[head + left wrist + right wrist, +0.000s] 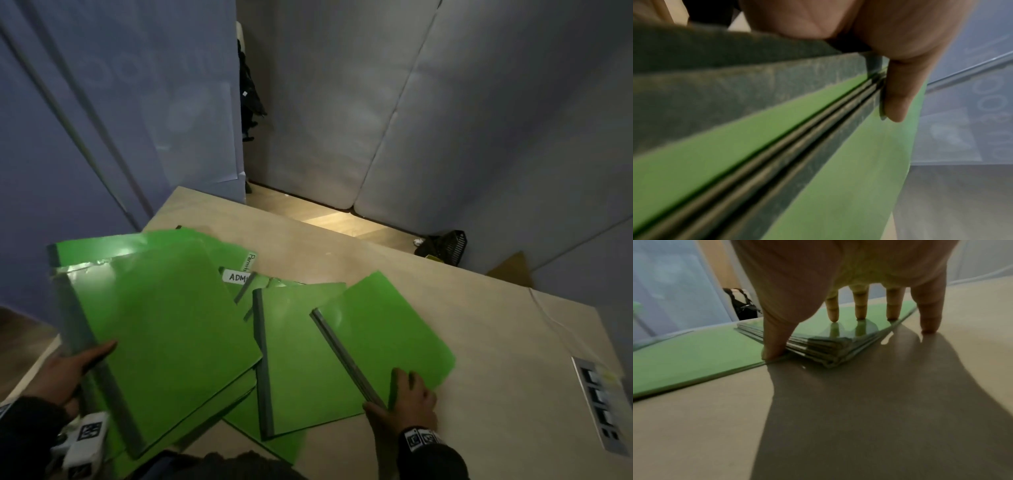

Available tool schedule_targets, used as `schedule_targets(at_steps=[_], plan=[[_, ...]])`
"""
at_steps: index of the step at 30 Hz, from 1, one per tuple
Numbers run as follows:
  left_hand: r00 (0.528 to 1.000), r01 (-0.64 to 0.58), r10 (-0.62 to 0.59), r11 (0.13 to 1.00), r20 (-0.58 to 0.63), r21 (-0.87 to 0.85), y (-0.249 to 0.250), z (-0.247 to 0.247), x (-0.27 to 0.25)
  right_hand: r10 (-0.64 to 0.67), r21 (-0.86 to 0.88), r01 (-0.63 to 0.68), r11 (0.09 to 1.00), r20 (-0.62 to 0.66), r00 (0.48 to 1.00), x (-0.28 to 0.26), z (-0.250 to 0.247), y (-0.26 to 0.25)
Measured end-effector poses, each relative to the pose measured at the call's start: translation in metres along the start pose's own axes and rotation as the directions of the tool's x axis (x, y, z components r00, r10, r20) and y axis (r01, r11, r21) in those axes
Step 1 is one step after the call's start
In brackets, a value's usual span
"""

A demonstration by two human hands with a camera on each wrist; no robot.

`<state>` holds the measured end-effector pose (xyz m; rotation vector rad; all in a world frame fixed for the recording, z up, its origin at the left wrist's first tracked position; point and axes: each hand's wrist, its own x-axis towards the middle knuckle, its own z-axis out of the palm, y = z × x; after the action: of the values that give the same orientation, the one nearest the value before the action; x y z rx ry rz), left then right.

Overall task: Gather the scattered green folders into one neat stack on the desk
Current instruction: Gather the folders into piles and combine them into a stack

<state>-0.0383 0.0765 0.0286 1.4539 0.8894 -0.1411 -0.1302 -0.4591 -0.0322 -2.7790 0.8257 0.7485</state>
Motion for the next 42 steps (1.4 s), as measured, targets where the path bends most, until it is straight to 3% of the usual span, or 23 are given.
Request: schedule_targets(at_steps=[7, 16, 21, 30, 36, 39, 42], plan=[[1.0, 0.003, -0.003, 1.0, 0.012, 0.026, -0.006, 0.019, -0.019, -0.216, -0.214, 0.241, 0.947, 0.131, 0.967, 0.002, -0.025, -0.023], [0.995, -0.026, 0.021, 0.998, 0.093, 0.055, -0.002, 0.023, -0.008, -0.41, -0.251, 0.42, 0.872, 0.097, 0.907, -0.027, -0.104, -0.088], [0.987, 0.004, -0.013, 0.998, 0.163, 0.057, -0.006, 0.043, -0.002, -0.61, -0.083, 0.616, 0.783, 0.094, 0.787, -0.067, -0.124, -0.145], [0.988, -0.006, 0.002, 1.0, 0.151, 0.03, -0.008, 0.072, -0.01, -0.759, -0.004, 0.82, 0.572, 0.377, 0.531, -0.131, -0.087, -0.281], [0.99, -0.088, 0.075, 0.991, 0.119, 0.106, -0.011, 0.075, -0.012, -0.813, -0.098, 0.891, 0.444, 0.373, 0.446, -0.14, -0.054, -0.312], [0.993, -0.085, 0.064, 0.973, 0.099, 0.216, -0.015, 0.073, -0.011, -0.811, -0.072, 0.876, 0.476, 0.35, 0.469, -0.134, -0.048, -0.306], [0.988, -0.081, 0.053, 0.977, 0.146, 0.196, -0.016, 0.063, -0.005, -0.732, 0.198, 0.711, 0.675, 0.304, 0.61, -0.105, -0.054, -0.289]])
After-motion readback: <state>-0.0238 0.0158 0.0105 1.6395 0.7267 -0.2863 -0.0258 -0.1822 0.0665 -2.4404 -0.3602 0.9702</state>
